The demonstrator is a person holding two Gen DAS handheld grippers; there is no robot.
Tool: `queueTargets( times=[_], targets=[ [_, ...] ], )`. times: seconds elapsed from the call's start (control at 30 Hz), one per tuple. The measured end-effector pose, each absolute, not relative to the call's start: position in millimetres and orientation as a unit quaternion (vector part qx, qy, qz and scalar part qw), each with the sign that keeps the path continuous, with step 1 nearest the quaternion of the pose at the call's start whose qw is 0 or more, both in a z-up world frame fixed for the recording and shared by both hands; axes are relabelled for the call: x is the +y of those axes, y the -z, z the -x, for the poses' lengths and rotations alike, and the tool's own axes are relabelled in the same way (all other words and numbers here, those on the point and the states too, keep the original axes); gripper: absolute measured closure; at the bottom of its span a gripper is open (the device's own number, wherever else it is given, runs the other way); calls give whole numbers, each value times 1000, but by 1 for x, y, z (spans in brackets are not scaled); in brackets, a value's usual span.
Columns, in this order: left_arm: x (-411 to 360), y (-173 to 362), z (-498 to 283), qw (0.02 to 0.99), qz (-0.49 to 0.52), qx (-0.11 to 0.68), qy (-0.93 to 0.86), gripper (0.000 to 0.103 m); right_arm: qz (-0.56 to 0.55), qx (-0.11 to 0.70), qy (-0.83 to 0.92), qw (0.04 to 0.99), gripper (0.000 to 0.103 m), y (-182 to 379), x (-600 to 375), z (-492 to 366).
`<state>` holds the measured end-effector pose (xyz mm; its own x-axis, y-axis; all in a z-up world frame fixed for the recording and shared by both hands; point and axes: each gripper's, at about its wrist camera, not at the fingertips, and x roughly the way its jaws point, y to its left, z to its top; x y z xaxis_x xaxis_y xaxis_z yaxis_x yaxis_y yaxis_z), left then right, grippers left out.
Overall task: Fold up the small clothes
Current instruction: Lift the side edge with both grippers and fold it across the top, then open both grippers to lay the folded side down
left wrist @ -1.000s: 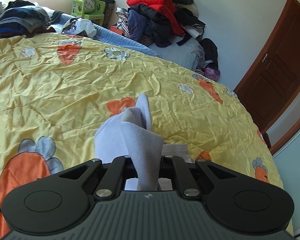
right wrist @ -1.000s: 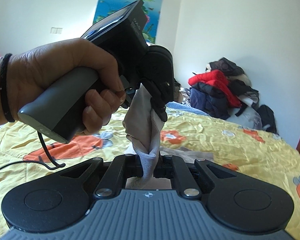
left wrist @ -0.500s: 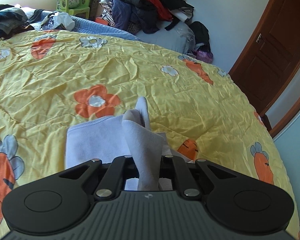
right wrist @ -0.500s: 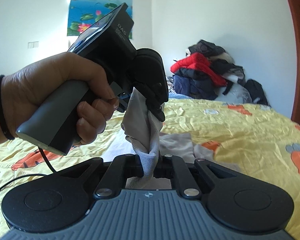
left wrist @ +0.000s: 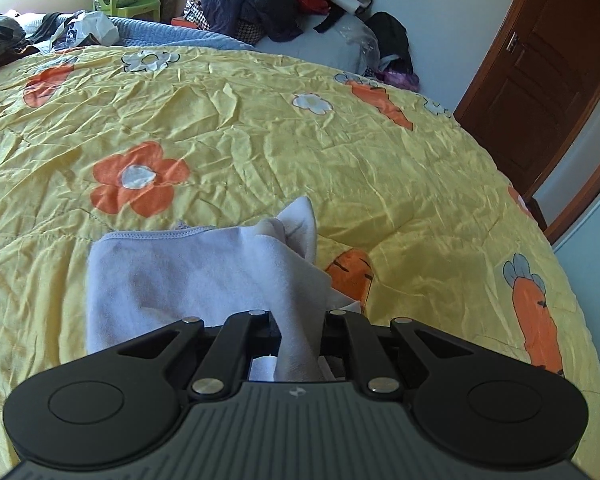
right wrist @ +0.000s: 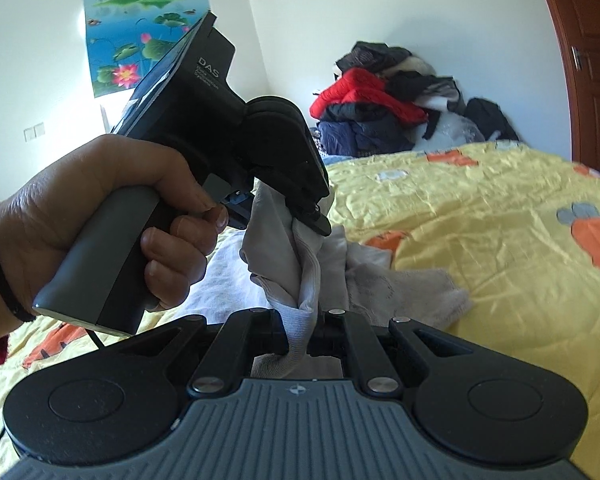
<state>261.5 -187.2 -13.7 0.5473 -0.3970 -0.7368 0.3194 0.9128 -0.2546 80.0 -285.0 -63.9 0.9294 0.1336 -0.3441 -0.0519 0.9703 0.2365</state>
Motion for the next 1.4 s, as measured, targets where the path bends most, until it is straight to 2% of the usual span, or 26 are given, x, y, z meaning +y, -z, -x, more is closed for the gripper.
queueTargets(
  times=[0.4, 0.5, 0.6, 0.67, 0.73, 0.87, 1.1, 1.27, 1.3, 1.37, 1.4],
  targets=[
    [-192, 15, -270, 872, 52, 447, 193, 91, -152, 209, -52, 965, 92, 73, -296, -87],
    [-193, 11, -272, 876, 53, 439, 193, 86, -166, 219, -53, 960, 91, 74, -300, -90],
    [-193, 4, -268, 887, 51, 415, 194, 69, -186, 229, -56, 954, 89, 76, -305, -91],
    [-192, -2, -264, 897, 48, 394, 194, 32, -195, 232, -57, 951, 85, 77, -307, -93],
    [-188, -9, -259, 911, 47, 366, 185, 23, -196, 235, -58, 950, 84, 78, -308, -94],
    [-178, -18, -253, 921, 32, 343, 182, 23, -190, 238, -58, 951, 84, 80, -306, -95],
    [-139, -5, -234, 923, 25, 351, 155, 23, -218, 247, -67, 942, 79, 82, -315, -98],
    [-110, -5, -226, 924, 64, 348, 147, 23, -260, 244, -64, 932, 75, 85, -327, -100],
    [-106, -8, -226, 924, 74, 345, 147, 23, -267, 244, -62, 930, 74, 85, -329, -100],
    [-100, -16, -227, 927, 97, 333, 145, 23, -276, 246, -53, 928, 59, 87, -332, -101],
    [-97, -20, -227, 928, 106, 327, 145, 23, -281, 247, -52, 926, 57, 88, -334, -102]
  ],
)
